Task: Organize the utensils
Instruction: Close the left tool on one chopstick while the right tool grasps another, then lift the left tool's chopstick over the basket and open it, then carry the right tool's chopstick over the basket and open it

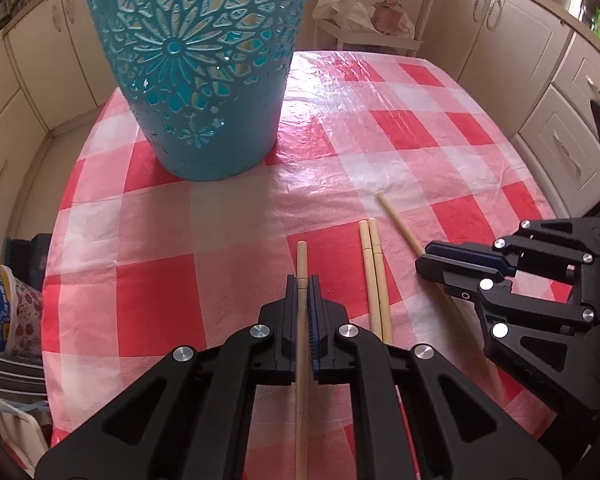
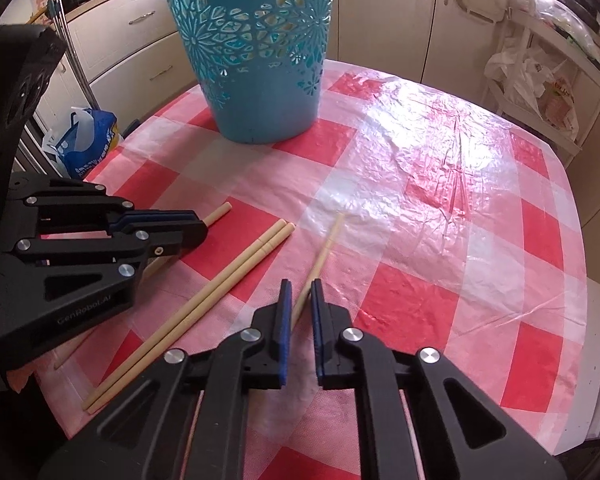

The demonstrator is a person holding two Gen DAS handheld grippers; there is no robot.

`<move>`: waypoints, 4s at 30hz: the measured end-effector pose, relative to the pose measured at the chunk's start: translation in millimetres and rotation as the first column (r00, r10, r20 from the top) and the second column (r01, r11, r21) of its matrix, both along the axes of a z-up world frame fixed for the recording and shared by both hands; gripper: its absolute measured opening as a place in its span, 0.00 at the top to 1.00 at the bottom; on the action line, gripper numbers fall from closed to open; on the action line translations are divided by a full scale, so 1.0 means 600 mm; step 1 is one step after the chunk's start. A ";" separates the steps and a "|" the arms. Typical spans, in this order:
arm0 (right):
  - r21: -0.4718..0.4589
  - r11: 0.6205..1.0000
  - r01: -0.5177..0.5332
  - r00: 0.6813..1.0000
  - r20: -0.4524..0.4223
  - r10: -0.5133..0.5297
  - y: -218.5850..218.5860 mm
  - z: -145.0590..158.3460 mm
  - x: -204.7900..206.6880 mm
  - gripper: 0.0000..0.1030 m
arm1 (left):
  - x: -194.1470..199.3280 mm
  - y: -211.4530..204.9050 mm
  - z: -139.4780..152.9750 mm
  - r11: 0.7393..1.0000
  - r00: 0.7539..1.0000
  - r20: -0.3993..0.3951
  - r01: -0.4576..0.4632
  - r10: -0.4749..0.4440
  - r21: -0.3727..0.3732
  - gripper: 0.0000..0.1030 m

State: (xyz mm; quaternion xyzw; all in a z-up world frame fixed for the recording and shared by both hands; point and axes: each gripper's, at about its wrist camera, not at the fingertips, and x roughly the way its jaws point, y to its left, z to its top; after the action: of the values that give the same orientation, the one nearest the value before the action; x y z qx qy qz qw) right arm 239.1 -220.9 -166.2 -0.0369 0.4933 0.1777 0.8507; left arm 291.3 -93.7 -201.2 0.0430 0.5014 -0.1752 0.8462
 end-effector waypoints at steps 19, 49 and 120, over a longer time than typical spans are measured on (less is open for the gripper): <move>0.278 0.954 0.107 0.994 -0.049 -0.097 -0.059 -0.014 -0.014 0.95 | -0.016 0.122 0.209 0.918 0.912 0.370 -0.019 0.178 -0.396 0.95; 0.239 0.971 0.023 0.999 -0.050 -0.011 -0.041 -0.007 -0.010 0.76 | 0.171 0.150 0.347 0.843 0.576 0.651 -0.137 0.495 -0.519 0.95; 0.551 0.834 0.021 0.816 0.473 -0.333 0.025 0.235 0.217 0.62 | 0.034 0.292 0.099 0.723 0.666 0.392 -0.334 0.635 -0.604 0.56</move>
State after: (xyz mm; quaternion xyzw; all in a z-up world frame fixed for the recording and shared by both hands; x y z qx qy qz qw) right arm 369.1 -206.1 -25.5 0.1937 0.1613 0.2030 0.9462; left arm 311.6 81.7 -141.8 -0.2589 0.1532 -0.0323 0.9531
